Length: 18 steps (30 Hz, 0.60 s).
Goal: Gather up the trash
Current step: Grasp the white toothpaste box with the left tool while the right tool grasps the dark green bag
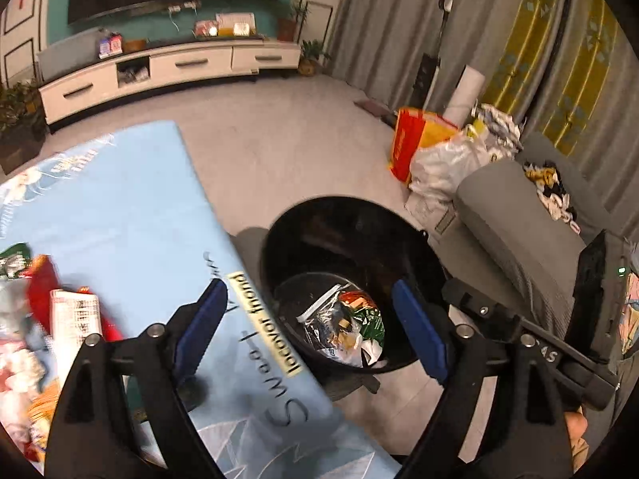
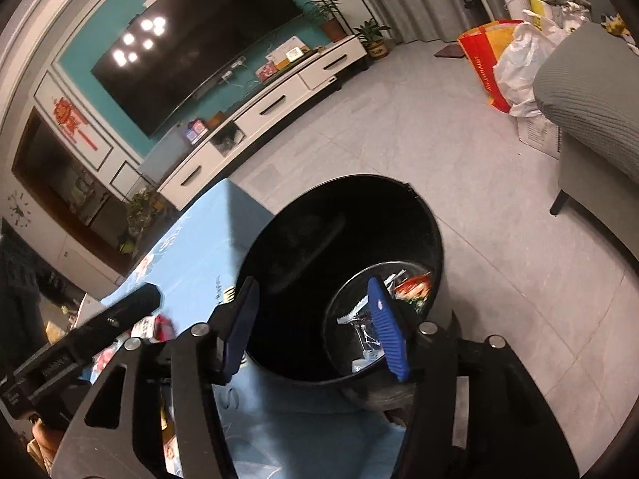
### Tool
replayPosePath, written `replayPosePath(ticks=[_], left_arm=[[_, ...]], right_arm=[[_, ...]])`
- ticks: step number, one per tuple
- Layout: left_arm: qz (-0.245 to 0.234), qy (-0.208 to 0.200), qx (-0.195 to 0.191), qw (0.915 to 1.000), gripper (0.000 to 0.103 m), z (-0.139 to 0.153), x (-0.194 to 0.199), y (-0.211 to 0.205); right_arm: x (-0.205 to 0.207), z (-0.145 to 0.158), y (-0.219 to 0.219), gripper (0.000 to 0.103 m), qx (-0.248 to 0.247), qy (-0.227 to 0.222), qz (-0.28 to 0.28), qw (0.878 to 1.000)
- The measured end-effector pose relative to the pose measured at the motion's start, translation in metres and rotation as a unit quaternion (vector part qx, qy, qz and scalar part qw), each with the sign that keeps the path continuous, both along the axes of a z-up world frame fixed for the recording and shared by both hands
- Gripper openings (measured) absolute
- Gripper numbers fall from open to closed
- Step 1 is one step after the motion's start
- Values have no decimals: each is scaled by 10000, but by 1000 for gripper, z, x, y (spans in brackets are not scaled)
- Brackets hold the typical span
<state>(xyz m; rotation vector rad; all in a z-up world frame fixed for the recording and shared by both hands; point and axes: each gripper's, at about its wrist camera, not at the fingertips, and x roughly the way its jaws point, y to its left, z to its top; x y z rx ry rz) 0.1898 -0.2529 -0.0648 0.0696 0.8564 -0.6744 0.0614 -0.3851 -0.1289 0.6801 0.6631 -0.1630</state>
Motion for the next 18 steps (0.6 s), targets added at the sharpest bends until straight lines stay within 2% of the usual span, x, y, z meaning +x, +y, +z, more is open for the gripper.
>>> replayPosePath(ticks=[2,4,8,13,18], left_arm=[[106,-131,-19,9999,90,12,-8,18],[324,-233,107,9991,92,21,-14,38],[918,-279,249,9951,98,33,-20,88],[1551,-196,499,9864,100,32,-28,153],[1907,-28,545,9801,100,25,-41,198]], right_arm=[[-1,4,7,59,9,-5,128,9999],[-2,8,16,66,39,-25,280,9996],[-4,15,40,75,115,11,618,9980],[0,21,68,90,175,133,1003,9947],[5,24,105,95,199,305,1475,9884]])
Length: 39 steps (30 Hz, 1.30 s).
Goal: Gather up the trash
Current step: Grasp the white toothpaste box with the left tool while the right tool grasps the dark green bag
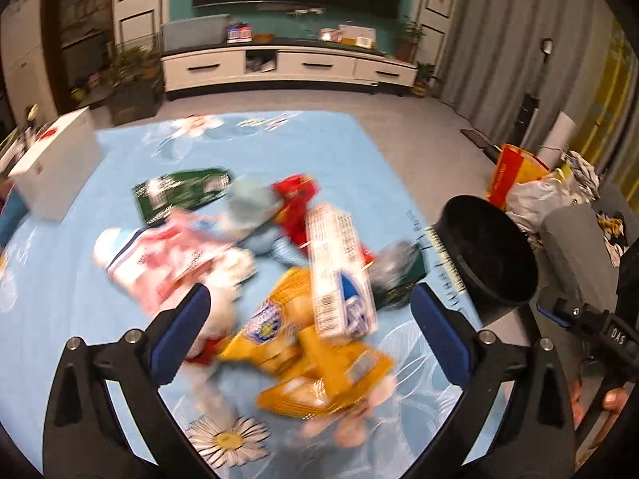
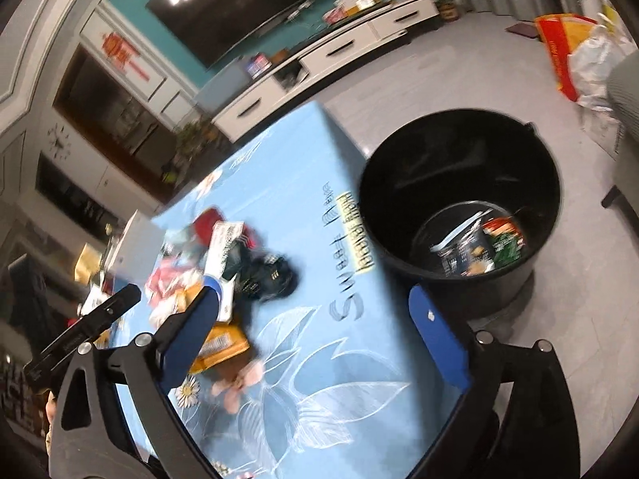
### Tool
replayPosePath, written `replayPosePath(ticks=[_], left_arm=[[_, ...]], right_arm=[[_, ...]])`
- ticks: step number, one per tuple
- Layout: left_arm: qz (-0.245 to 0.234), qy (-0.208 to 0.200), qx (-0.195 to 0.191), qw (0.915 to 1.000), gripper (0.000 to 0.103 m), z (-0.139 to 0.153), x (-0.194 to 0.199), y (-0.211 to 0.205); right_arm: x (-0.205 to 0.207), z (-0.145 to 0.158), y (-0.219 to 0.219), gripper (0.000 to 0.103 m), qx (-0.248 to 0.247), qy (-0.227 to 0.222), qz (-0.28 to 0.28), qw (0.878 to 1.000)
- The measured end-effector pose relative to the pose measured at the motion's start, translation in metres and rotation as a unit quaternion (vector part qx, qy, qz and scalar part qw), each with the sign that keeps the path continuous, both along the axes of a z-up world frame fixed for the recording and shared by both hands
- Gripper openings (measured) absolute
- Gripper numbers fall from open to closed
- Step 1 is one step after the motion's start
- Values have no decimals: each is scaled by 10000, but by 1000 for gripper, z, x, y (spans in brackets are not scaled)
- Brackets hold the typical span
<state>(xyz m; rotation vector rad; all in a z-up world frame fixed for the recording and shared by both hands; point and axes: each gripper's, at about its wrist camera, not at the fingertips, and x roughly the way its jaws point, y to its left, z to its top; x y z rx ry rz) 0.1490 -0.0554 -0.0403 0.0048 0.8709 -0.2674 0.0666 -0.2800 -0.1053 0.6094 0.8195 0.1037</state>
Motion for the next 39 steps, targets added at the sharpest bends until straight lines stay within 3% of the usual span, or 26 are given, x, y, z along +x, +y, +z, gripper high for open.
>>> replayPosePath(ticks=[5,9,15,21,26,32,37,39], left_arm=[[54,168,-58,9998,100,-14,-16,29],[46,292,-343,9990,100,-25,-21,51],[-79,271,-543,9981,100,-28,-15,54],[-350,366,-655,9966,100,-30,17,36],[-537,508,-758,9944,100,-36,52,17],[-614,777,-807,9918,99,-48,81,0],[-738,861,-640,9915,97,-56,97,-20],[-776,915,-565,9912,96,-60,103,-27]], right_arm=[[5,-5,43,96,-248,183,507,9982],[15,-12,77,96,-517,342,900,9940],[31,-9,88,96,-562,171,801,9951],[56,-10,82,95,-511,40,614,9968],[80,-13,87,81,-708,-34,677,9952],[99,-30,92,57,-814,130,785,9935],[97,-37,85,23,-851,64,755,9935],[92,-34,77,23,-826,14,647,9945]])
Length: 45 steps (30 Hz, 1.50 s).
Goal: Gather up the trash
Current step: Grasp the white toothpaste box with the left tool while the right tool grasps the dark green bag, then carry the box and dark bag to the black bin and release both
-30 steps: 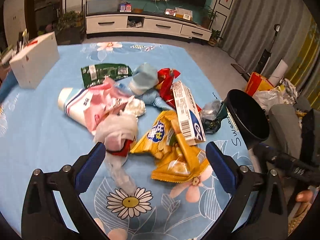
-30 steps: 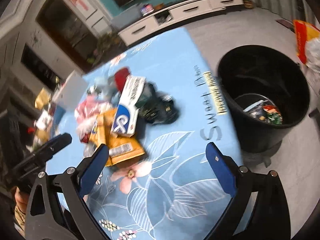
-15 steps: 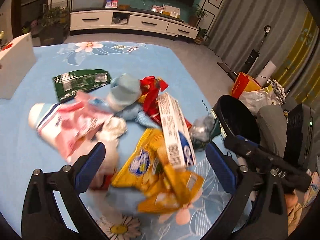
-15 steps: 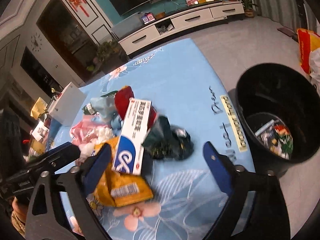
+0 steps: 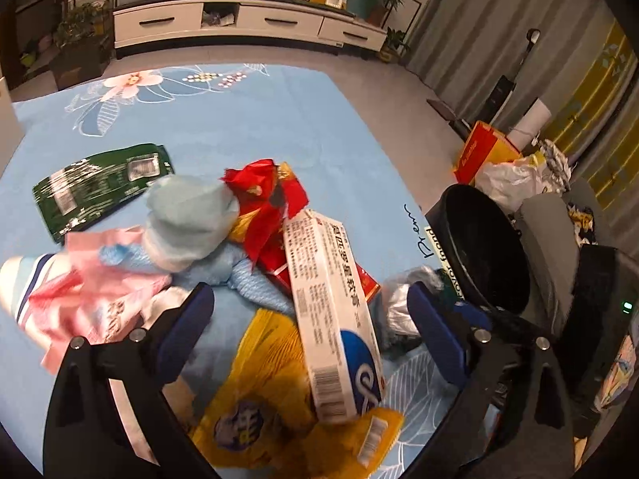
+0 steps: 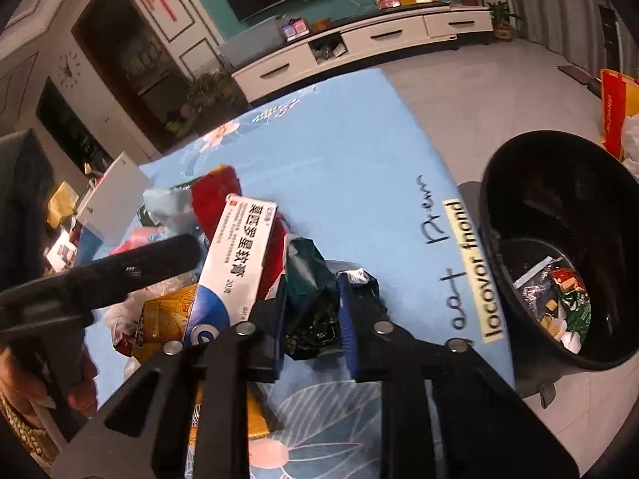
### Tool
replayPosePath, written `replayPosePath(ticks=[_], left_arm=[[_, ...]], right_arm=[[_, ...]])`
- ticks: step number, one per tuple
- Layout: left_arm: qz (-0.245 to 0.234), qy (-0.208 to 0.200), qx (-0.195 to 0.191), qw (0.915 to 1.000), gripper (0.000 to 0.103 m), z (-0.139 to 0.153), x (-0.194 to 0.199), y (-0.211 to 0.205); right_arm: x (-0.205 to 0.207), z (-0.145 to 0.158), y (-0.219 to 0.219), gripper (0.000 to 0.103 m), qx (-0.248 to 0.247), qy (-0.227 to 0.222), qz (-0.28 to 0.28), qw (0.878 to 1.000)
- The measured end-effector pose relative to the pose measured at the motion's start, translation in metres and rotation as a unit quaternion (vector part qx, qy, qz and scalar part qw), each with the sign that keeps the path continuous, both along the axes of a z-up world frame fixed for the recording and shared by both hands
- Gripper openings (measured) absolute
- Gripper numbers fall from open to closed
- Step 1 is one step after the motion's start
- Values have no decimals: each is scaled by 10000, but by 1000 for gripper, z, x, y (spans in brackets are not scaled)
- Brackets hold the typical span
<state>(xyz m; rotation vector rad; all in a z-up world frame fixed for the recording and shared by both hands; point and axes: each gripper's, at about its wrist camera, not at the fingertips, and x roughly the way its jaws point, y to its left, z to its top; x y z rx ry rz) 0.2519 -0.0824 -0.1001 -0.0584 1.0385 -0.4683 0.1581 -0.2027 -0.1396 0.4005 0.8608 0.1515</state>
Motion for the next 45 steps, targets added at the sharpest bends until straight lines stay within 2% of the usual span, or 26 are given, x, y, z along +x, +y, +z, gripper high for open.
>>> replayPosePath(ticks=[2,6,9,11,22,32,38,45], left_arm=[[-88,84,81,9999,86,-5,5,-9],[-193,193,192,9994,77,-15,10,-18],[-198,234,210,9993,58,-19,10,-22],[-181,265,194,9993,40,-21,10,-22],[-180,-1,-39,9998,31,-3,-6,-13],[-231,-545,-306,9978,28,48,-37,-12],[-460,-805,-340,9951,28,75,-58,-31],[-805,-923,-326,9919,28,84,-75,-71]], right_arm=[[-6,3,-9,23,91,-72,-101,9999],[-21,10,-25,23,282,-202,-219,9992],[-27,13,-30,23,335,-244,-236,9989],[-28,14,-31,23,355,-272,-245,9987],[-37,25,-32,23,439,-415,-257,9978],[-58,42,-45,23,499,-688,-404,9956],[-76,51,-66,23,519,-866,-678,9926],[-99,55,-106,23,444,-1047,-1241,9857]])
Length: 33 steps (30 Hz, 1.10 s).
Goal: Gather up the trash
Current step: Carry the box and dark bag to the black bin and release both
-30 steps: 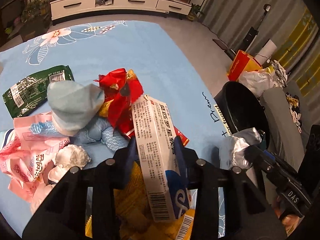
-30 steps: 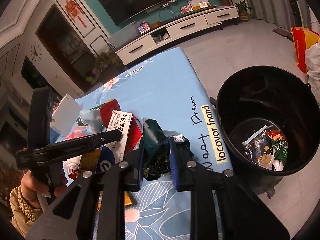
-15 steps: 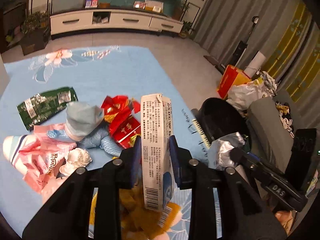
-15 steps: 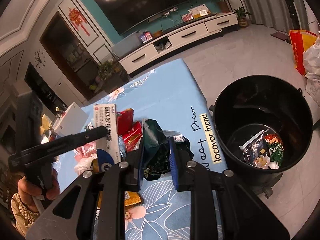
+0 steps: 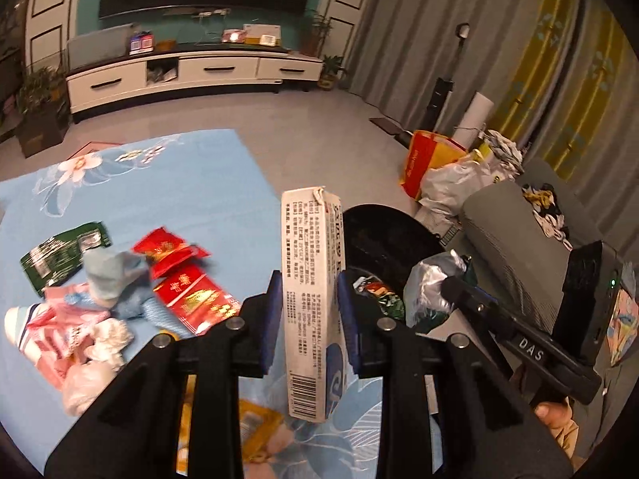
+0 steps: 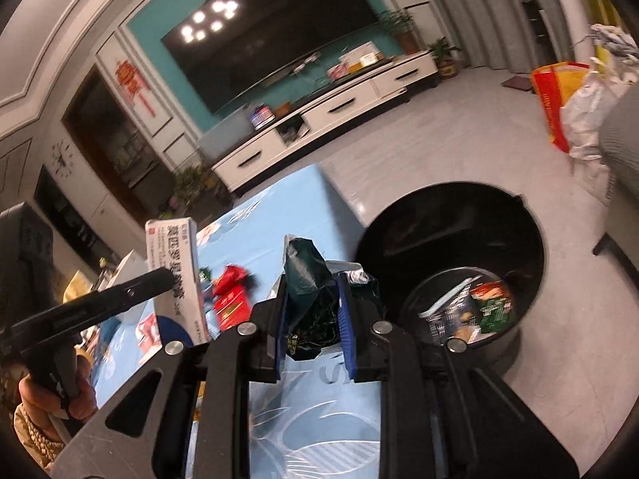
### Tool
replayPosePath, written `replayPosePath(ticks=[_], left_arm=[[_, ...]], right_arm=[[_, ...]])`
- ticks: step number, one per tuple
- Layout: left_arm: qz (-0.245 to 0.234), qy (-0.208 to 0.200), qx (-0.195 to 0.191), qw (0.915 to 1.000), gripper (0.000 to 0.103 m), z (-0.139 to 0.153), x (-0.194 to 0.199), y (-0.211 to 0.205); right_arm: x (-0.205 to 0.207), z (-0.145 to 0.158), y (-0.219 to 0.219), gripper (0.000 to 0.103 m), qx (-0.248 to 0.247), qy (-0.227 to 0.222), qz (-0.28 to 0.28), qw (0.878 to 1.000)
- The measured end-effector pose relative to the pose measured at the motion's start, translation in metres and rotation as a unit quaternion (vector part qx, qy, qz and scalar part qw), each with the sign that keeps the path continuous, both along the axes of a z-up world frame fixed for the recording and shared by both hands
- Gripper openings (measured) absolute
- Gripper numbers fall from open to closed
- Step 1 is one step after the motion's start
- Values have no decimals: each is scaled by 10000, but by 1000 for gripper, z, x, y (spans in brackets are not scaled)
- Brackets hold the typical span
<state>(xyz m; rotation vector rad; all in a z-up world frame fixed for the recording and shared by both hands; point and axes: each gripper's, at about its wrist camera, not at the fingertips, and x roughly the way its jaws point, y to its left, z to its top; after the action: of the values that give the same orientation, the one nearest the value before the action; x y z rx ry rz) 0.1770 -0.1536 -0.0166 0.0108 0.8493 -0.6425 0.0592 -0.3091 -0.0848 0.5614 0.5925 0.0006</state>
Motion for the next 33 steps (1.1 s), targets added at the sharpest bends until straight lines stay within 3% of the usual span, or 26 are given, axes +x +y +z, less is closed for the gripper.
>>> replayPosePath(ticks=[9,20,23,25,27,28,33], left_arm=[[-433,-62,22,9990,28,-7,-1,-60],[-679,-150,109,9975,30,-32,18,-129],[-673,-134,200,9974,32,-40,24,-140],[-658,-101,232,9975,32,-46,28,-145],[-674,-70,224,9975,43,-49,31,-150],[-609,-90,273,9977,58,-52,33,-150],[-519,-42,292,9982,61,-53,32,-139]], right_arm=[[-14,-17,-48,23,116,21,-687,9976],[-6,-40,-72,23,227,153,-890,9957],[1,-45,-77,26,257,209,-894,9954],[3,-49,-79,34,274,241,-955,9948],[5,-54,-79,44,330,305,-1015,9938],[5,-56,-80,49,368,335,-1043,9933],[2,-61,-79,50,464,439,-1053,9924]])
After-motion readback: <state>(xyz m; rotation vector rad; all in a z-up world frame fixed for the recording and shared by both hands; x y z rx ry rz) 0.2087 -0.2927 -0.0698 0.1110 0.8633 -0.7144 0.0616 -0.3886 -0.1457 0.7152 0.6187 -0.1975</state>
